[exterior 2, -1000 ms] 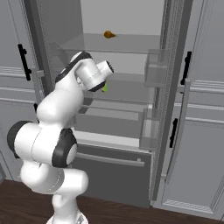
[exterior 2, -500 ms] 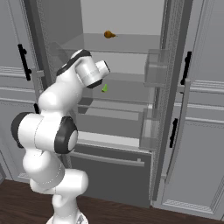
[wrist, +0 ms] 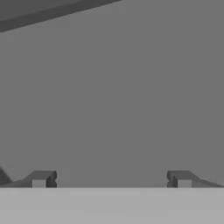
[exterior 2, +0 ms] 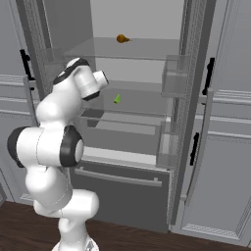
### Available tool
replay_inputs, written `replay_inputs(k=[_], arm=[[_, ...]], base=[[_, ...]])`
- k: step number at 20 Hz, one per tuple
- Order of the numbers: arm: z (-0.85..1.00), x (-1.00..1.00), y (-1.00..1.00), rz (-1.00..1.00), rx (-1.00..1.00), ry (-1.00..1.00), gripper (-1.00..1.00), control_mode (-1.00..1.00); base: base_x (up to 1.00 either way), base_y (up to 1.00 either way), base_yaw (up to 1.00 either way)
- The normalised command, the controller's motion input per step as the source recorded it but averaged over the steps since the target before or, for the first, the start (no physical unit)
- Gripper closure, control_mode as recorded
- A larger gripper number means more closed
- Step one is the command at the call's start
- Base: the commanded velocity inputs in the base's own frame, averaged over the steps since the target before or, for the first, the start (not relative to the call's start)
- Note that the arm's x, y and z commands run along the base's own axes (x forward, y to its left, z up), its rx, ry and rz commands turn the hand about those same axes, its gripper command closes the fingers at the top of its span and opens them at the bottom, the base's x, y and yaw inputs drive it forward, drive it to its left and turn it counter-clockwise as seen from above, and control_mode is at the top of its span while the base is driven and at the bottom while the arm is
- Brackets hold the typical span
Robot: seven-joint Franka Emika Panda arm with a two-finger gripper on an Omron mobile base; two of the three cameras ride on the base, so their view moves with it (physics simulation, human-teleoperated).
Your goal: Grab a lemon wedge from the fridge and one ice cube from the ice bowl, and put them in the glass of lemonade.
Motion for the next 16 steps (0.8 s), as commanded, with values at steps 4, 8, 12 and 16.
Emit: replay_inputs(k=[4,8,12,16], arm=[[0.00,-0.23,0.84,0.09,0.08,-0.09,-1.00,-1.00],[0.00,-0.16,0.78,0.06,0.05,-0.11,-1.00,-1.00],[0.00,-0.11,0.72,0.03,0.03,-0.17,-1.00,-1.00],[0.00,-0.02,0.64,0.00,0.00,-0.23,-1.00,-1.00]], base=[[0.00,0.00,0.00],[0.00,0.00,0.00],[0.00,0.00,0.00],[0.00,0.00,0.00]])
